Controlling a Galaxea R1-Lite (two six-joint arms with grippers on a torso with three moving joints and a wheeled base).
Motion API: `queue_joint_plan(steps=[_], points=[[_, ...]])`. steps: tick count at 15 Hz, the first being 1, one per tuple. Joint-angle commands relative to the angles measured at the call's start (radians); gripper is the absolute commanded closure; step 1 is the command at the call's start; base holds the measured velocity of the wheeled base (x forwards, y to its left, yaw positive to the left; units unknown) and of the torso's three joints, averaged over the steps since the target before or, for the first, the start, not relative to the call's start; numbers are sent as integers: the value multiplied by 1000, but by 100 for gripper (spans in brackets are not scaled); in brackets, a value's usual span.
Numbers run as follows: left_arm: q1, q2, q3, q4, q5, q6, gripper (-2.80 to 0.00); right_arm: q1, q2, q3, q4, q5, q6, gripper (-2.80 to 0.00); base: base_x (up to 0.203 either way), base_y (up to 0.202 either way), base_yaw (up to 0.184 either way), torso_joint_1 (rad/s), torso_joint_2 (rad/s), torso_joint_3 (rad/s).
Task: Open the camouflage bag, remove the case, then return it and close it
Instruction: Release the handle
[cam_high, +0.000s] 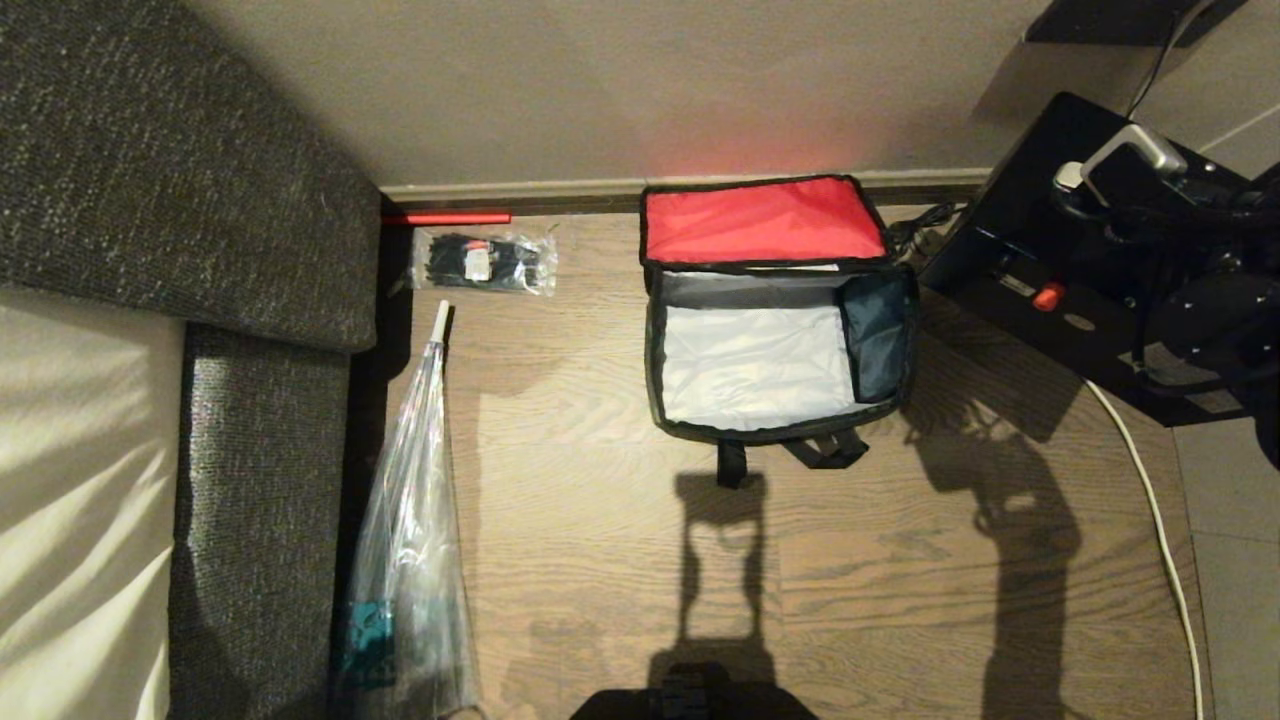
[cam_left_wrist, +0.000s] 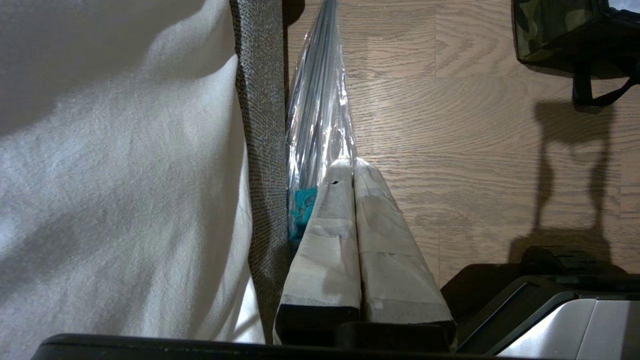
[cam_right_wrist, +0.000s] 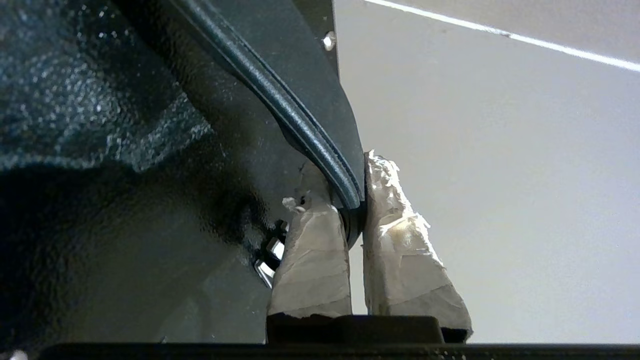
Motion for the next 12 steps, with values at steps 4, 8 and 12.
queue_joint_plan(steps=[4,8,12], points=[[1,-2,0,0,0,0,0,-12,23,1,-2,-7,36,0,0,0,0,0,0,0],[1,-2,0,0,0,0,0,-58,59,-20,10,-8,52,0,0,0,0,0,0,0],[0,-2,0,0,0,0,0,-89,87,-23,52,-7,99,0,0,0,0,0,0,0]])
